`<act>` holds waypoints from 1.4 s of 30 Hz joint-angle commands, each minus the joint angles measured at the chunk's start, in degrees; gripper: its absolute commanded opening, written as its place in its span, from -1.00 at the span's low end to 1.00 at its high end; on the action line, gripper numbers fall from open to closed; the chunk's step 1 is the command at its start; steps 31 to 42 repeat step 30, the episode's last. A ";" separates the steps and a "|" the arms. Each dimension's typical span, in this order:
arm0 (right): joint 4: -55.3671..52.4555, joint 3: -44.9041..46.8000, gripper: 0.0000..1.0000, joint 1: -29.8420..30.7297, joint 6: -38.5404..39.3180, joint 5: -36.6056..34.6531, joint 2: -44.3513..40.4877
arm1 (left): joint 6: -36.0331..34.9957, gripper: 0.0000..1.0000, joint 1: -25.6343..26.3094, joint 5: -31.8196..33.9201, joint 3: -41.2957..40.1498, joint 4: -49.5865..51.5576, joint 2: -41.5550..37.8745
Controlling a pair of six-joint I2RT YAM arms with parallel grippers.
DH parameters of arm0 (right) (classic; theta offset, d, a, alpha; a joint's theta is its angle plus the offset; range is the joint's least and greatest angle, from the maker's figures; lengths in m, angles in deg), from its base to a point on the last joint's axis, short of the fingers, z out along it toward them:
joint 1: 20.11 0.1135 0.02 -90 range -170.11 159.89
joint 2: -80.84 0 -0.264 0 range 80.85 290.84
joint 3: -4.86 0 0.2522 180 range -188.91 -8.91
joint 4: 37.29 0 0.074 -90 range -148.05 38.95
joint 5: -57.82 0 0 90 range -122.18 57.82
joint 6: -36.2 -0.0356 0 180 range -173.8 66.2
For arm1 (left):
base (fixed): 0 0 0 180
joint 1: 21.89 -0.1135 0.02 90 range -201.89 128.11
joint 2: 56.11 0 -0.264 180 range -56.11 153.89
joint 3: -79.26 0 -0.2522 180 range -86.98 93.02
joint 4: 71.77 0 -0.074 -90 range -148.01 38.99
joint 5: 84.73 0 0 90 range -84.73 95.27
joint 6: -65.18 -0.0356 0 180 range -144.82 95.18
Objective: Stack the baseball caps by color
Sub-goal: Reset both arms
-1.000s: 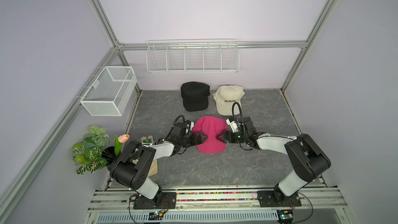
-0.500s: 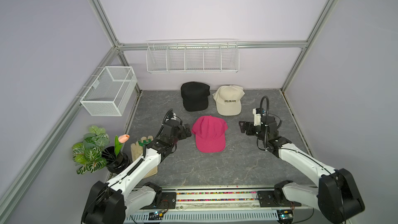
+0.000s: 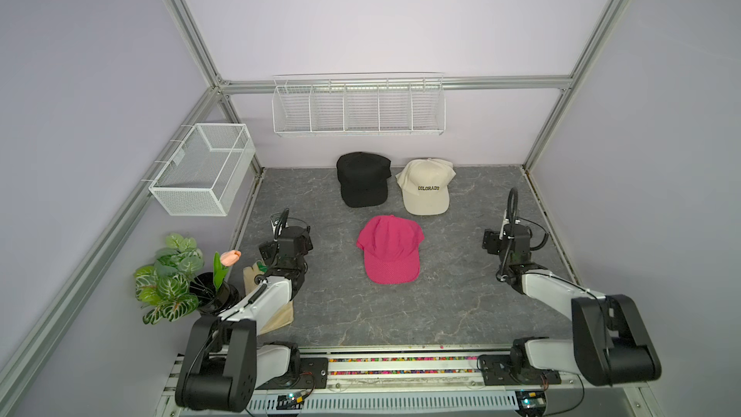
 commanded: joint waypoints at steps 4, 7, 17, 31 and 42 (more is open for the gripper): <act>21.21 2.77 0.78 -2.15 6.47 8.82 7.07 | -8.80 0.99 -1.79 -14.97 0.87 -17.18 5.62; 27.55 5.74 0.78 -4.05 4.73 10.98 9.24 | -10.72 0.99 -2.48 -19.60 -3.84 -29.40 9.70; 27.43 6.41 0.78 -3.82 2.88 5.27 8.38 | -6.28 0.99 -4.67 -16.59 -3.01 -29.31 11.73; 26.81 5.87 0.78 -3.86 3.97 8.17 8.61 | -6.24 0.99 -4.67 -16.54 -2.98 -28.95 11.58; 26.81 5.87 0.78 -3.86 3.97 8.17 8.61 | -6.24 0.99 -4.67 -16.54 -2.98 -28.95 11.58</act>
